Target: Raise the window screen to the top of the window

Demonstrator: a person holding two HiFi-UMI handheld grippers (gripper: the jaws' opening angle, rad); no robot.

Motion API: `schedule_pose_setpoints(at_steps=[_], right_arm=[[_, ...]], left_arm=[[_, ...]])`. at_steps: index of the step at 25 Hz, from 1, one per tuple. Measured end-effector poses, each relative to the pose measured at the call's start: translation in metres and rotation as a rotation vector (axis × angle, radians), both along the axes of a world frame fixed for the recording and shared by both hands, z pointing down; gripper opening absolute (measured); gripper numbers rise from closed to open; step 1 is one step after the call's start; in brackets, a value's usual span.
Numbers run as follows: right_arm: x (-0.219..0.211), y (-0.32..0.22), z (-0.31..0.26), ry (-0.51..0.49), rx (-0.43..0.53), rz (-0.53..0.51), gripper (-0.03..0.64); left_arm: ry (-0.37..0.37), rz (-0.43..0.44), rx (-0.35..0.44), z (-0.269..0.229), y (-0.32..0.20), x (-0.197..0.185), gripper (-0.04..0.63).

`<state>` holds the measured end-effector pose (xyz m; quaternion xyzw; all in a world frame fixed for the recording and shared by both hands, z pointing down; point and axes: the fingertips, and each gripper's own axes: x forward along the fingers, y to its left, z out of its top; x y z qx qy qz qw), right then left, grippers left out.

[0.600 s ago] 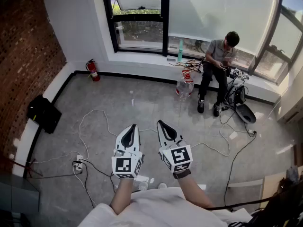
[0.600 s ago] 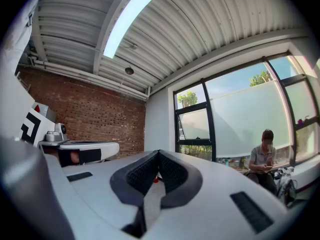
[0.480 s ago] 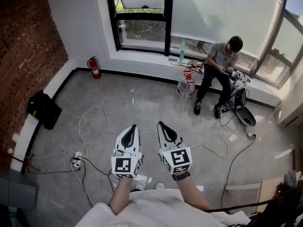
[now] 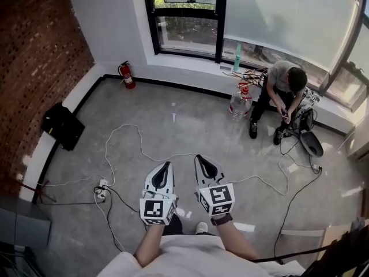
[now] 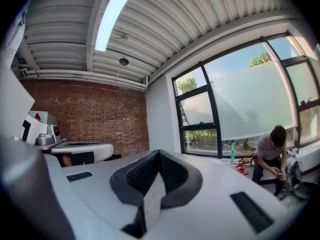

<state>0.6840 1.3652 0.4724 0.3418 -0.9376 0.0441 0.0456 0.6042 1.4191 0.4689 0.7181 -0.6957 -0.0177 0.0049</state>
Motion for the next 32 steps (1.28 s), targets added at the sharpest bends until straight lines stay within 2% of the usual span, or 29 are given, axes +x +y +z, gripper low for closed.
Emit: schedule_pose_setpoints(at_steps=[4, 6, 8, 11, 14, 17, 21, 23, 26, 29, 32], right_arm=[[-0.049, -0.02, 0.01, 0.01, -0.008, -0.015, 0.002], [-0.08, -0.038, 0.01, 0.016, -0.005, 0.002, 0.002], [-0.117, -0.058, 0.004, 0.019, 0.009, 0.018, 0.002], [-0.177, -0.078, -0.009, 0.006, 0.041, 0.014, 0.002], [-0.229, -0.088, -0.017, 0.017, 0.088, 0.004, 0.002], [-0.266, -0.094, -0.009, 0.074, 0.124, 0.003, 0.002], [-0.29, -0.109, 0.012, 0.129, 0.093, -0.018, 0.002], [-0.301, -0.118, 0.013, 0.134, 0.1, -0.035, 0.002], [-0.323, -0.137, 0.015, 0.069, 0.092, -0.09, 0.002], [-0.349, -0.169, 0.022, -0.013, 0.034, -0.145, 0.002], [-0.381, -0.211, 0.024, -0.036, 0.041, -0.179, 0.002]], left_arm=[[-0.007, 0.002, 0.015, 0.005, -0.027, -0.039, 0.002], [-0.057, -0.012, 0.014, 0.004, -0.042, -0.067, 0.002], [-0.112, -0.042, 0.015, -0.002, -0.058, -0.106, 0.002], [-0.127, -0.095, 0.037, -0.011, -0.074, -0.173, 0.002], [-0.112, -0.115, 0.055, -0.013, -0.083, -0.232, 0.002], [-0.08, -0.137, 0.041, 0.0, -0.087, -0.275, 0.002], [-0.032, -0.165, 0.0, 0.025, -0.099, -0.303, 0.002], [0.007, -0.18, 0.015, 0.027, -0.108, -0.315, 0.002], [0.063, -0.203, 0.044, 0.03, -0.127, -0.339, 0.002], [0.083, -0.217, 0.029, 0.042, -0.156, -0.361, 0.002], [0.071, -0.202, 0.011, 0.046, -0.199, -0.383, 0.002]])
